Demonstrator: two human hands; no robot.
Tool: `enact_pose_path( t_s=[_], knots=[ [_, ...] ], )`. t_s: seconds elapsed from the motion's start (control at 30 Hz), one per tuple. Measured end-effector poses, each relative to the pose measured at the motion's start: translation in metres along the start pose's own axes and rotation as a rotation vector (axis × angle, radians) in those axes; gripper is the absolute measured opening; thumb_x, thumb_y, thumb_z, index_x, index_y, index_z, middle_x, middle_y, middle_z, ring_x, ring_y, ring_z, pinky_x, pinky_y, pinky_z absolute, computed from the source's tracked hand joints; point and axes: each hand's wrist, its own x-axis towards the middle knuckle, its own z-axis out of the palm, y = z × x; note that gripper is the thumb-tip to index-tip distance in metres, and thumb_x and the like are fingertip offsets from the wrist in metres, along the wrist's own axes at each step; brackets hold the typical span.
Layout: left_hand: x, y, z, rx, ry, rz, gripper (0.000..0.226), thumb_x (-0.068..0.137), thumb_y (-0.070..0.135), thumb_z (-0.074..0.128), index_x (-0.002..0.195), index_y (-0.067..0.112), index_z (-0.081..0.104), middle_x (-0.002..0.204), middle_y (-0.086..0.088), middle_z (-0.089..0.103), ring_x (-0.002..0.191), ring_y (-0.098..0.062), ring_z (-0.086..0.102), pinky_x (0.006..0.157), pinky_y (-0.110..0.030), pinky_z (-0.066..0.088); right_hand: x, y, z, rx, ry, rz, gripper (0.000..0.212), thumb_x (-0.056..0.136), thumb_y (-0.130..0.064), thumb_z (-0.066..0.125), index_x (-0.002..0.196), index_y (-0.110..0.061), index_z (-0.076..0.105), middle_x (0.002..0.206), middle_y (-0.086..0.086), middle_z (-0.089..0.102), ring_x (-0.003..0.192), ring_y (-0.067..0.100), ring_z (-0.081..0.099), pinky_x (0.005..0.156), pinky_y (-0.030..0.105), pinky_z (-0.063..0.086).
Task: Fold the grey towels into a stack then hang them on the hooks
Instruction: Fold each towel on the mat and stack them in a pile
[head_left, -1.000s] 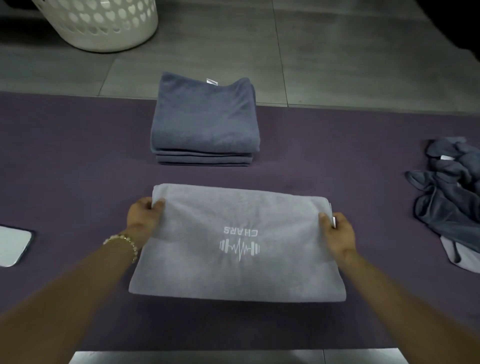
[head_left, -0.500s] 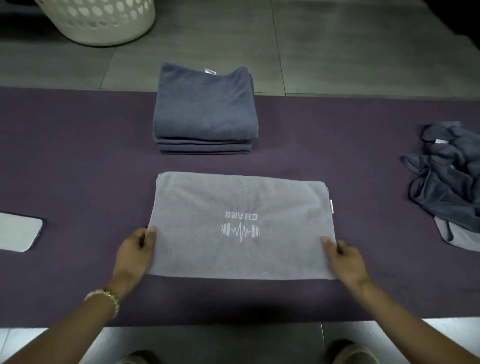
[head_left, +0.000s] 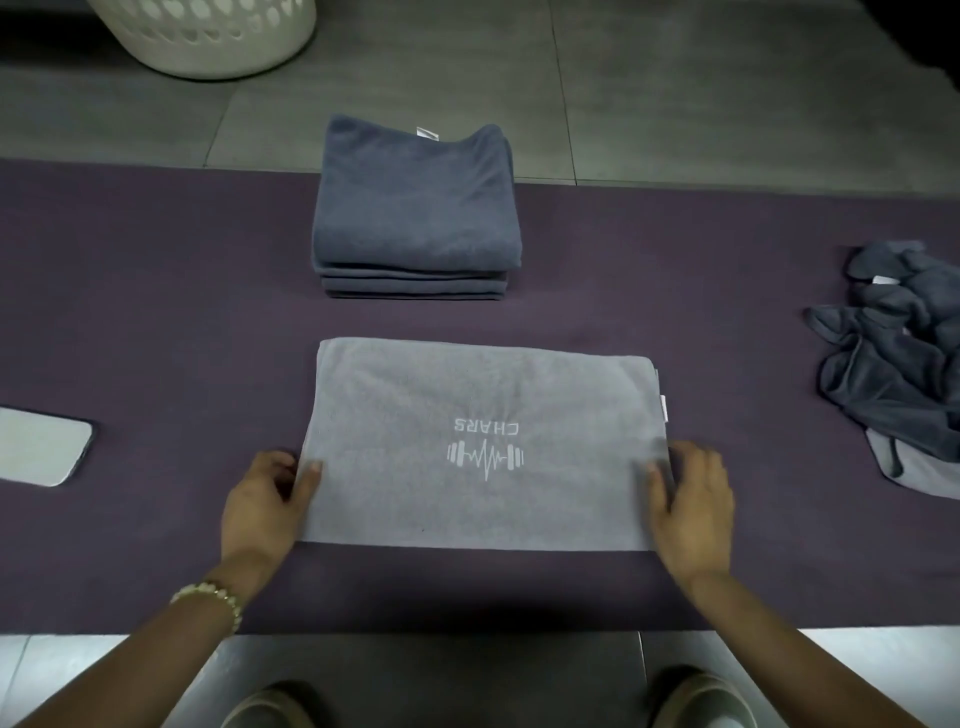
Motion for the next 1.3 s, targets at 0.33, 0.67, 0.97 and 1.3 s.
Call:
enact_pose_path(
  t_s=[0.33,0.67,0.97,1.3],
  knots=[
    [0.02,0.03,-0.012,-0.267,-0.423,-0.285,0.051,0.078,0.051,0.068,0.11,0.012,0.061,0.103,-0.004,0.069,0.093,-0.02,0.065,0.079,-0.031,0.051,-0.001,-0.018,0.049,-0.347,-0.456,-0.405,0.066,0.086,-0.067,-0.016,0.146,-0.04,-0.017,0.155,-0.012,-0.024,0.143,0.011,-0.024,0.115,0.031,-0.02],
    [-0.004,0.11,-0.038,-0.598,-0.638,0.046,0.057,0.089,0.025,0.062,0.133,0.049,0.036,0.121,0.024,0.057,0.108,-0.001,0.058,0.087,-0.025,0.049,0.003,-0.028,0.034,0.128,-0.39,-0.269,0.059,0.094,-0.058,0.02,0.146,-0.034,0.029,0.155,-0.016,0.017,0.144,0.002,0.011,0.118,0.023,0.007],
    [-0.037,0.153,0.024,-0.448,-0.584,0.404,0.04,0.099,0.026,0.044,0.137,0.034,0.04,0.12,0.007,0.054,0.106,0.004,0.054,0.099,-0.026,0.044,0.041,-0.045,0.0,0.941,-0.63,0.706,0.061,0.096,-0.058,0.023,0.112,-0.014,0.062,0.099,0.003,0.068,0.085,0.015,0.064,0.072,0.028,0.051],
    [-0.041,0.113,0.112,0.383,-0.328,0.697,0.059,0.096,0.052,-0.002,0.147,0.031,-0.022,0.157,0.008,-0.02,0.144,-0.009,-0.02,0.117,-0.029,-0.012,0.021,-0.058,0.019,0.609,-0.123,0.16,0.016,0.097,-0.025,0.049,0.083,-0.018,0.048,0.065,-0.004,0.051,0.055,0.0,0.05,0.056,0.016,0.041]
  ],
)
